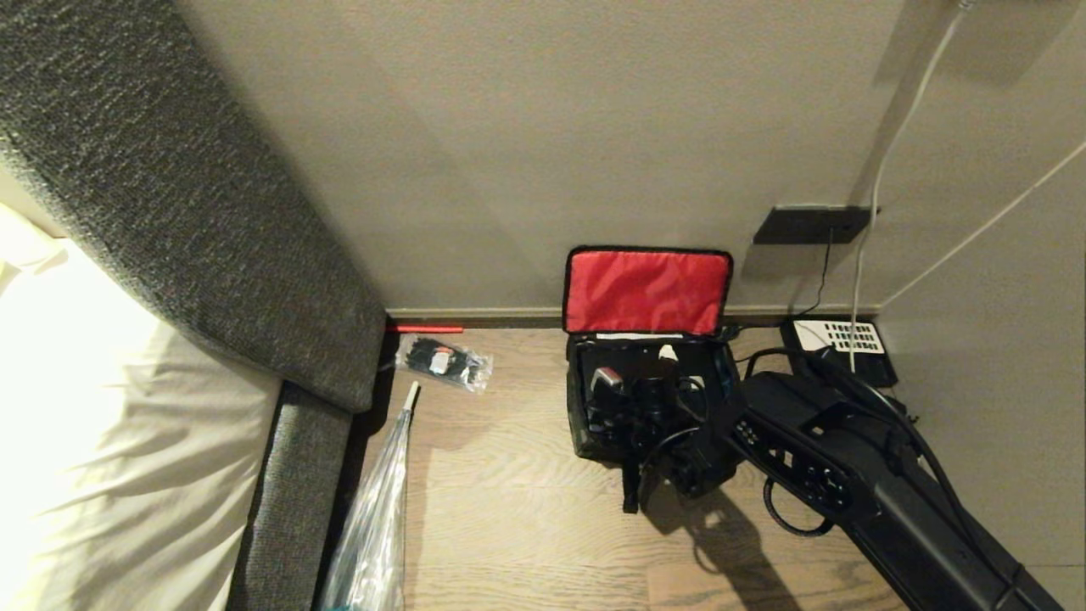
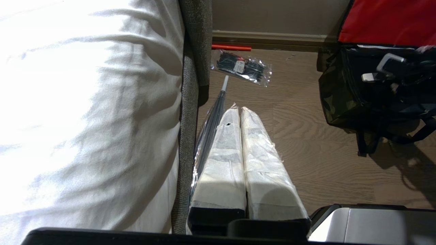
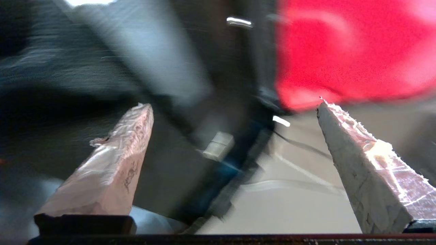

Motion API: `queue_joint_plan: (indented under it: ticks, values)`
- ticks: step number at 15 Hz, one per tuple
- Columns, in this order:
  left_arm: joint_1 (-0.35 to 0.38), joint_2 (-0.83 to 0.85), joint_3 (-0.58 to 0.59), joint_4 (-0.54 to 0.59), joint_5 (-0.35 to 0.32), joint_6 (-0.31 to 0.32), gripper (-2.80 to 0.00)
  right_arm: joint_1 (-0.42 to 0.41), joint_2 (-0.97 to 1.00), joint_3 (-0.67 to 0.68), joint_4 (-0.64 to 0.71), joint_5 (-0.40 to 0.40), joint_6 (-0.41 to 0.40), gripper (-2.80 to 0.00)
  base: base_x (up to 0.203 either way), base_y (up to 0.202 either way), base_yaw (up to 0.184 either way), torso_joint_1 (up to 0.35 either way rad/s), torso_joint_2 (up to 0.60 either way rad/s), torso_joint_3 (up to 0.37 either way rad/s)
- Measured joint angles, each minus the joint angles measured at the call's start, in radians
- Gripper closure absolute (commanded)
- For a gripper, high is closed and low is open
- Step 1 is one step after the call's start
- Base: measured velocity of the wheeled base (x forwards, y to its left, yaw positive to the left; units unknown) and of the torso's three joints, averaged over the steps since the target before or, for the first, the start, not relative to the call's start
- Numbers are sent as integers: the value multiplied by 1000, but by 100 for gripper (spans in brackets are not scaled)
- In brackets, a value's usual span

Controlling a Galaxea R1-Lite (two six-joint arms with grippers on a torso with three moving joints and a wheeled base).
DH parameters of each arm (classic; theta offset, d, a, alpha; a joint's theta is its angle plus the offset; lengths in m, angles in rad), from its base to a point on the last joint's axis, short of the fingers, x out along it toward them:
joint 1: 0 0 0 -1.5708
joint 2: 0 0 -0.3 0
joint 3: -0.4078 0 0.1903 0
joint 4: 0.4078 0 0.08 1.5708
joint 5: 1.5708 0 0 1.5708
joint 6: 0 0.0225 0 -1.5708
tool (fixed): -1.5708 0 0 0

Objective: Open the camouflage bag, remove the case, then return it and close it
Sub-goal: Grip the handle

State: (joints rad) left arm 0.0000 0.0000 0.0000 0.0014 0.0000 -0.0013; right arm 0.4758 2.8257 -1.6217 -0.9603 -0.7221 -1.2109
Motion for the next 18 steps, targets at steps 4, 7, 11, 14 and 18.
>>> queue_joint_plan:
  ticks: [4, 7, 11, 14, 18]
  values:
    - [0, 0, 0, 0, 0, 0, 0, -17, -10, 17, 26, 101, -56, -280, 0, 0, 0, 0, 0, 0]
    - [0, 0, 0, 0, 0, 0, 0, -21, -3, -14, 30, 123, -83, -280, 0, 0, 0, 0, 0, 0]
    - [0, 0, 0, 0, 0, 0, 0, -48, 13, -44, 2, 197, -198, -280, 0, 0, 0, 0, 0, 0]
    - [0, 0, 0, 0, 0, 0, 0, -71, 18, -54, -8, 236, -289, -280, 0, 0, 0, 0, 0, 0]
    - [0, 0, 0, 0, 0, 0, 0, -79, 31, -87, -8, 238, -300, -280, 0, 0, 0, 0, 0, 0]
